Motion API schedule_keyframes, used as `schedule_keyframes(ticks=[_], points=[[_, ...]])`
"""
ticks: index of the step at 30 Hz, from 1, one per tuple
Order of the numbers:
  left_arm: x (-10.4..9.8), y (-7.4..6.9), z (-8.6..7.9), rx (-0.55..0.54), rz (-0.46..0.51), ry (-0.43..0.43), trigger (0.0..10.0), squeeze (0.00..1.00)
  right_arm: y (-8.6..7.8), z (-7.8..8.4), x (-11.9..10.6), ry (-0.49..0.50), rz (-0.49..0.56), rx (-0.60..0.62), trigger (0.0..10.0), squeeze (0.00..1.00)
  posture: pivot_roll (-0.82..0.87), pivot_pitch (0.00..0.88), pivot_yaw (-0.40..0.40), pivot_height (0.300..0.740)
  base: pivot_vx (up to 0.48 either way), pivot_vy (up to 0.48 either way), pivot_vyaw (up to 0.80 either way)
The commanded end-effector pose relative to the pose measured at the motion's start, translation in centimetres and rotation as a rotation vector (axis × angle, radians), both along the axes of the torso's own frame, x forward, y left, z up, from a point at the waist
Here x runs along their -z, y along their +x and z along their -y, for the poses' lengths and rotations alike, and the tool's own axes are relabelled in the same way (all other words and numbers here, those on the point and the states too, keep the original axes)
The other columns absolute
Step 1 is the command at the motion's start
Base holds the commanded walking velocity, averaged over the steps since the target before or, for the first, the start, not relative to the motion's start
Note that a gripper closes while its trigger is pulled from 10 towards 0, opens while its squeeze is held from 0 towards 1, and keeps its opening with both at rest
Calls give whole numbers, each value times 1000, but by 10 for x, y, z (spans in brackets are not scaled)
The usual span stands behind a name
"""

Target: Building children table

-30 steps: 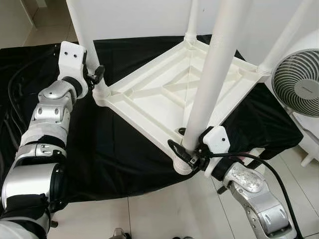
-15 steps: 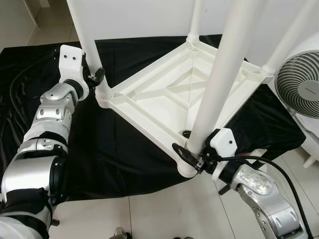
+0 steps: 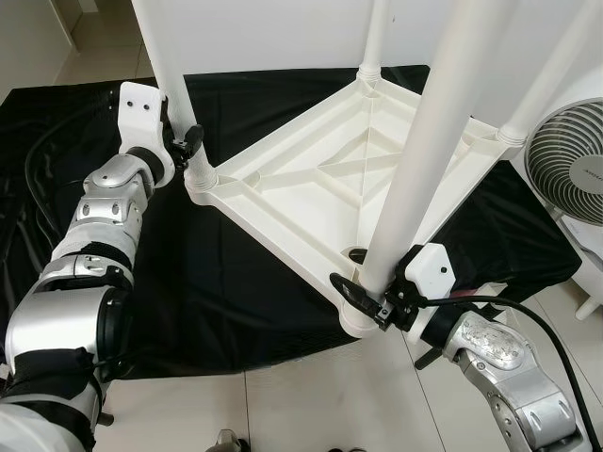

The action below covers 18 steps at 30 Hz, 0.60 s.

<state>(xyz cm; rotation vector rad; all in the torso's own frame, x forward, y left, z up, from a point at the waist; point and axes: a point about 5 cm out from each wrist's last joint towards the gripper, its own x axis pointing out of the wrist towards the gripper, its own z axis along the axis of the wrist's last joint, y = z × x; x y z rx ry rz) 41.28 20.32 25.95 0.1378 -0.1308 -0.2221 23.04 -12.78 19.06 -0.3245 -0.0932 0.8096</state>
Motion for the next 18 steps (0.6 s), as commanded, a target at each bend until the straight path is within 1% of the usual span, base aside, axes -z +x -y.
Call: schedule_keyframes(ticks=[1, 2, 4, 5, 6, 7, 9, 10, 11, 12, 13, 16, 17, 18], points=[[-18, 0, -19, -200, 86, -26, 0, 0, 1, 10, 16, -107, -65, 38, 10000, 0, -85, 142, 30, 740, 0, 0, 0], [-17, -1, -22, -203, 86, -28, 0, 0, 5, 9, 14, -99, -50, 56, 10000, 0, -82, 140, 32, 740, 0, 0, 0], [-17, -1, -22, -203, 86, -28, 0, 0, 5, 9, 14, -99, -50, 56, 10000, 0, -82, 140, 32, 740, 0, 0, 0], [-15, -2, -24, -202, 83, -17, 0, 0, 11, 8, 13, -96, -33, 81, 10000, 0, -82, 140, 32, 740, 0, 0, 0], [-15, -2, -24, -202, 83, -17, 0, 0, 11, 8, 13, -96, -33, 81, 10000, 0, -82, 140, 32, 740, 0, 0, 0], [-7, -6, -31, -194, 78, -4, 0, 0, 18, 8, 11, -88, -14, 120, 10000, 0, -75, 137, 33, 740, 0, 0, 0], [-7, -6, -31, -194, 78, -4, 0, 0, 18, 8, 11, -88, -14, 120, 10000, 0, -75, 137, 33, 740, 0, 0, 0], [-2, -9, -35, -187, 73, 6, 0, 0, 23, 8, 10, -83, -4, 145, 10000, 0, -75, 137, 33, 740, 0, 0, 0], [4, -17, -42, -159, 77, 18, 0, 0, 26, 9, 10, -84, 1, 155, 10000, 0, -67, 137, 31, 740, 0, 0, 0], [4, -17, -42, -159, 77, 18, 0, 0, 26, 9, 10, -84, 1, 155, 10000, 0, -67, 137, 31, 740, 0, 0, 0], [7, -25, -47, -124, 88, 22, 0, 0, 27, 9, 11, -89, 5, 156, 10000, 0, -63, 139, 28, 740, 0, 0, 0], [7, -25, -47, -124, 88, 22, 0, 0, 27, 9, 11, -89, 5, 156, 10000, 0, -63, 139, 28, 740, 0, 0, 0], [8, -35, -49, -73, 106, 25, 0, 0, 28, 10, 10, -92, 9, 155, 10000, 0, -60, 139, 27, 740, 0, 0, 0], [8, -35, -49, -73, 106, 25, 0, 0, 28, 10, 10, -92, 9, 155, 10000, 0, -60, 139, 27, 740, 0, 0, 0]])
